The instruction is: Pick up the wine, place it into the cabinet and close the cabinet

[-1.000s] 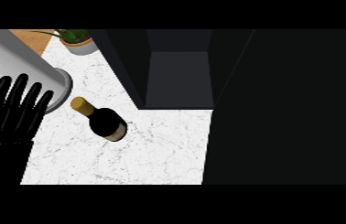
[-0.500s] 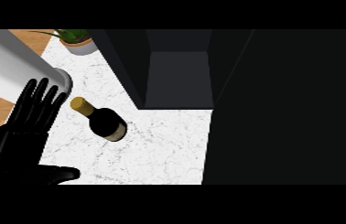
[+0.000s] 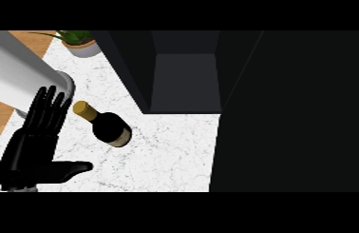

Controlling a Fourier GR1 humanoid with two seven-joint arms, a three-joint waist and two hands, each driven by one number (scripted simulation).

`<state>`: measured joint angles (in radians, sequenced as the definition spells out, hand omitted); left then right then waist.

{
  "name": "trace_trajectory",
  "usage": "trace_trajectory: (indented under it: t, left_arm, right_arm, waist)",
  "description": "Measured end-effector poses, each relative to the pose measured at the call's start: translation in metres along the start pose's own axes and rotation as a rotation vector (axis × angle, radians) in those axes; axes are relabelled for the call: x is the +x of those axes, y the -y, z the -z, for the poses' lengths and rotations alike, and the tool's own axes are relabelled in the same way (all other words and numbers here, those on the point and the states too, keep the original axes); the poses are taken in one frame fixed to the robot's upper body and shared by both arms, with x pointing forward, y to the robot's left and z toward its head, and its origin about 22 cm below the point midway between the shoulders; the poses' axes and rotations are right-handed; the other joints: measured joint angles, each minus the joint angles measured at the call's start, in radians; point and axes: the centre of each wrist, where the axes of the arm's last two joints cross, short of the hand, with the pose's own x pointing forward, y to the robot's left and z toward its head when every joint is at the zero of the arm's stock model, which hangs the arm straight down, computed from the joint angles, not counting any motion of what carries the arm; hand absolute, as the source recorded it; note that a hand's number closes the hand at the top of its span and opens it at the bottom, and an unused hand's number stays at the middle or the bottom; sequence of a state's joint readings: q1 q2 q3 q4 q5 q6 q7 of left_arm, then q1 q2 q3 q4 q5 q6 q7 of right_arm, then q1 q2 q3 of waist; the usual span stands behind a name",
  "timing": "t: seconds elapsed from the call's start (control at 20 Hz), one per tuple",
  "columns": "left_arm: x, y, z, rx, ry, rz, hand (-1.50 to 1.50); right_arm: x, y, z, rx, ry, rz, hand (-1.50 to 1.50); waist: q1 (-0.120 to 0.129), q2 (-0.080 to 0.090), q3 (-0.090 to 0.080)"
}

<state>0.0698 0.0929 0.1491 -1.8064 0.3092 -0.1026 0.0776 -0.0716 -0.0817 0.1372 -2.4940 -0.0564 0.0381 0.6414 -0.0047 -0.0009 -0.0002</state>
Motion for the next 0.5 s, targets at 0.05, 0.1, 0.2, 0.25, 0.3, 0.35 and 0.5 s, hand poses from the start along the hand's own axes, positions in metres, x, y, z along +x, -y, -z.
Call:
trace_trajectory:
  t: [0.05, 0.1, 0.2, 0.25, 0.3, 0.35, 0.5]
  left_arm:
    - [-0.004, -0.001, 0.001, 0.002, -0.001, 0.000, -1.50]
    - [-0.010, -0.006, 0.003, 0.004, -0.004, -0.004, -1.50]
    - [-0.015, -0.014, 0.002, 0.006, -0.007, -0.005, -1.50]
    - [-0.020, -0.016, 0.003, 0.008, -0.010, -0.001, -1.50]
    - [-0.025, -0.017, 0.004, 0.011, -0.015, -0.004, -1.50]
    - [-0.030, -0.019, 0.008, 0.011, -0.017, -0.004, -1.50]
    - [-0.042, -0.022, 0.010, 0.005, -0.029, 0.000, -1.50]
  right_arm:
    - [0.000, 0.002, 0.000, -0.004, -0.003, -0.010, -1.50]
    - [0.000, 0.002, 0.000, 0.001, -0.002, -0.015, -1.50]
    - [0.000, 0.003, -0.001, 0.000, -0.004, -0.023, -1.50]
    - [0.001, 0.003, -0.001, 0.000, -0.007, -0.020, -1.50]
    - [0.001, 0.004, -0.001, -0.006, -0.009, -0.021, -1.50]
    - [0.001, 0.004, -0.001, -0.008, -0.006, -0.020, -1.50]
    - [0.005, 0.007, 0.002, -0.020, -0.001, -0.029, -1.50]
  waist:
    - [0.000, 0.000, 0.000]
    - [0.000, 0.000, 0.000]
    - [0.000, 0.000, 0.000]
    - [-0.001, 0.000, 0.000]
    - [-0.001, 0.000, 0.000]
    - [-0.002, 0.000, 0.000]
    - [-0.001, 0.000, 0.000]
